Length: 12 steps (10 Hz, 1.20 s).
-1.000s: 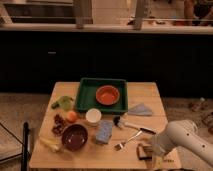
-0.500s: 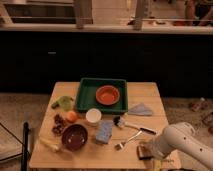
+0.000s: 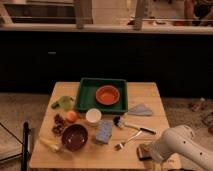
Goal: Place eraser in purple bowl
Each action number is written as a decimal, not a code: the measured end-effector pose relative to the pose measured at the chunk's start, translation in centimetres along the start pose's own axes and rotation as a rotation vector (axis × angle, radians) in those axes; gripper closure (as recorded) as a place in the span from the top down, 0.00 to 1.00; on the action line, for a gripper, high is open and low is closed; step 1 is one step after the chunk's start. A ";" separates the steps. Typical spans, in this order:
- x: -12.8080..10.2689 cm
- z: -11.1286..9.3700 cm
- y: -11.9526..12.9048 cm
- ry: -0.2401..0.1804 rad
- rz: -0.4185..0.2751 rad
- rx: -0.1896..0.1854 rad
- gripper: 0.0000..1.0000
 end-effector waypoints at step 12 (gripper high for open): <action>1.5 -1.2 -4.0 -0.082 -0.020 0.033 0.72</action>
